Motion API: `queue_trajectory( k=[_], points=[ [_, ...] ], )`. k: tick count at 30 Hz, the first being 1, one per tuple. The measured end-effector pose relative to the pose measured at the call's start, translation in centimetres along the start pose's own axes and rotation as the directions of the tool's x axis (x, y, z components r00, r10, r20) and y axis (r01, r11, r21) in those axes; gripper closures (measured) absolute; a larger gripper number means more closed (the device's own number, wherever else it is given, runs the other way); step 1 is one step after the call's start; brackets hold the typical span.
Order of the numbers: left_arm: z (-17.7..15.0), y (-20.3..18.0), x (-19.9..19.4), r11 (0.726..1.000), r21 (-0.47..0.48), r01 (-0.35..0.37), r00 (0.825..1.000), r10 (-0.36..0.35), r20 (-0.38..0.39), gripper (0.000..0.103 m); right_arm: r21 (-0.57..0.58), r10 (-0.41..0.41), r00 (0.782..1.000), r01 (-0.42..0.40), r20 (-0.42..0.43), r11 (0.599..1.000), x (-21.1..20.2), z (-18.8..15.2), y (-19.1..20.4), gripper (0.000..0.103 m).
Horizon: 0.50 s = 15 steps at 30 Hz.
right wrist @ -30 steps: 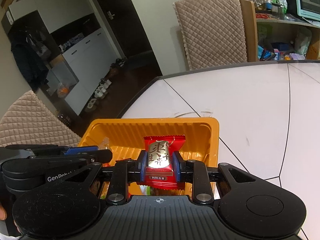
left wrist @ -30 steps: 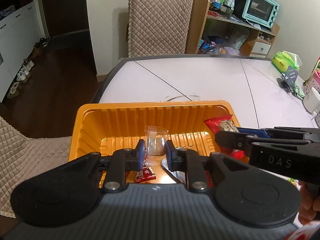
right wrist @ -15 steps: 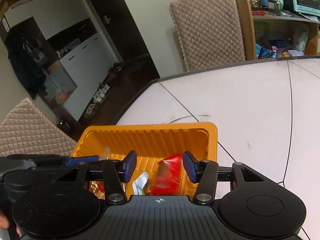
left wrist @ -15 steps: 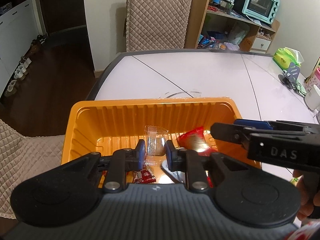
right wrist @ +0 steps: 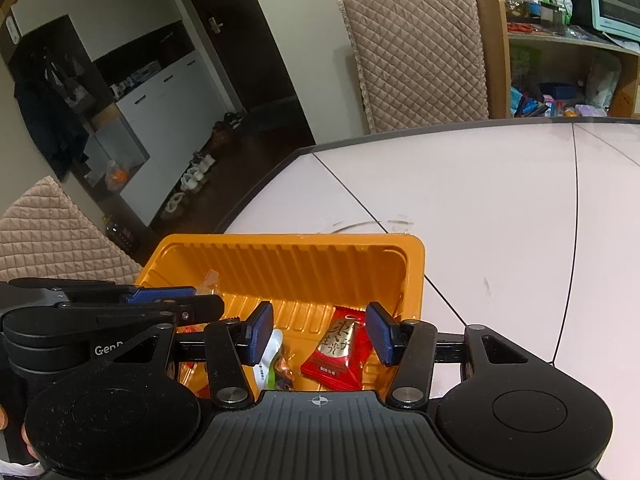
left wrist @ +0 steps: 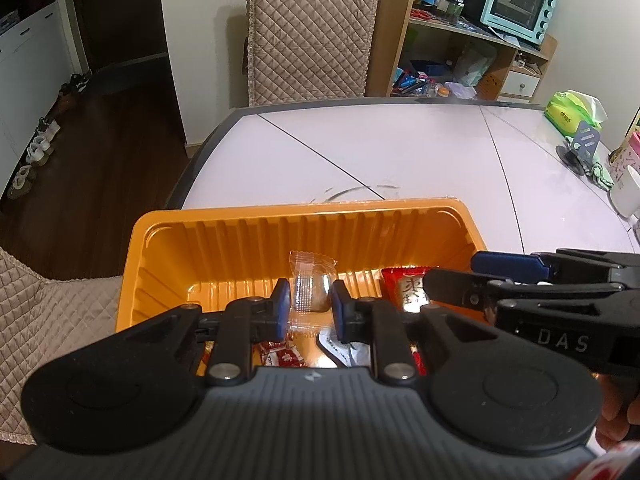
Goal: Organize snacks
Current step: 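Open both grippers to drop the cookie packet and red packet into the tray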
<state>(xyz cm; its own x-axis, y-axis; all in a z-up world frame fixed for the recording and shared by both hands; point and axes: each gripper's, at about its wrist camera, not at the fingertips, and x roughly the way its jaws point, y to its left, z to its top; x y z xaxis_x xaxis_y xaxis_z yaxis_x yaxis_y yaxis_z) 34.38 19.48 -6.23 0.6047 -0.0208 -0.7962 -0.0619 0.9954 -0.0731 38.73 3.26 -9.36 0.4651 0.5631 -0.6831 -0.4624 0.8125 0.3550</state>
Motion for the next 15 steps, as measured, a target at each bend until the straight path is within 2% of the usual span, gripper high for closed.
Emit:
queue_trajectory(
  k=[11,15],
  points=[
    [0.7,-0.6,-0.4,1.000,0.011,-0.009,1.000,0.009,0.030,0.083,-0.004,0.006,1.000,-0.006,0.012,1.000,-0.9,0.0,-0.1,0.052],
    [0.6,-0.3,-0.7,1.000,-0.004,-0.020,0.999,0.020,0.029,0.074,-0.011,0.013,1.000,-0.013,0.012,1.000,-1.5,0.0,0.2,0.051]
  ],
)
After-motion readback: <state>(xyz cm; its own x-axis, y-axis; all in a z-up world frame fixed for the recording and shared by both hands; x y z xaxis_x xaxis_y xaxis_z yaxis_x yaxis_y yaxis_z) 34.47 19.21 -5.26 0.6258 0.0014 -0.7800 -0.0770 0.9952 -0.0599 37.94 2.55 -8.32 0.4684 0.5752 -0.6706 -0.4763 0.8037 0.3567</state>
